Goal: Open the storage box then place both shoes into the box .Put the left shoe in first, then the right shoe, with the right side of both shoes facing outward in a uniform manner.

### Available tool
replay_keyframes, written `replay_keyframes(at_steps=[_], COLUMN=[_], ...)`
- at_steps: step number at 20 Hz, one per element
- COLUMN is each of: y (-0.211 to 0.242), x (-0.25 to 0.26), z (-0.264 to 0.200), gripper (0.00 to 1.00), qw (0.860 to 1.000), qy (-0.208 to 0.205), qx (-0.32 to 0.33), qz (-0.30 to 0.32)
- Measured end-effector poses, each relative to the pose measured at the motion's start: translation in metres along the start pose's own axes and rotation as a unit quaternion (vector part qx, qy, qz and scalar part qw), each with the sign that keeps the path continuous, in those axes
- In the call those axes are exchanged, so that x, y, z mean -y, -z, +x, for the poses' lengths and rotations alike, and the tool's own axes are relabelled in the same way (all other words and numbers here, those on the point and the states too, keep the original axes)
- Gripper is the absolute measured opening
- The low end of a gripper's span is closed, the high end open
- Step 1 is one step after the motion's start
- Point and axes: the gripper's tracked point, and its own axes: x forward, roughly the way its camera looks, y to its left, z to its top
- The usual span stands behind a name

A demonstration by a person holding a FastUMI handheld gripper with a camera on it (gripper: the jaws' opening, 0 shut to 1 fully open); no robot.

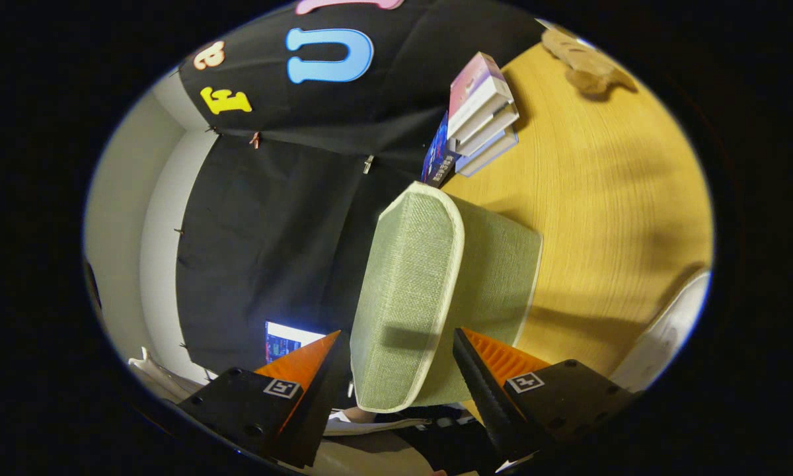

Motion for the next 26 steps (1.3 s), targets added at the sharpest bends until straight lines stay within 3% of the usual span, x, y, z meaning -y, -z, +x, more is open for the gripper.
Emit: replay_keyframes(at_steps=[5, 8, 9, 11, 14, 20, 26], y=[-0.001, 0.001, -0.006, -0.012, -0.013, -0.020, -0.026], x=[0.000, 0.005, 0.000, -0.008, -0.024, -0.102, -0.192], z=[0.016, 0.022, 0.012, 0.006, 0.004, -0.002, 0.040], gripper=[0.94, 0.53, 0.37, 0.05, 0.05, 0.05, 0.05], qw=[0.994, 0.990, 0.989, 0.992, 0.996, 0.995, 0.991], qy=[-0.079, -0.097, -0.116, -0.106, -0.076, -0.063, -0.024], qx=[-0.006, -0.002, 0.010, 0.024, 0.038, 0.076, 0.081], qz=[0.075, 0.101, 0.093, 0.063, 0.037, -0.018, -0.105])
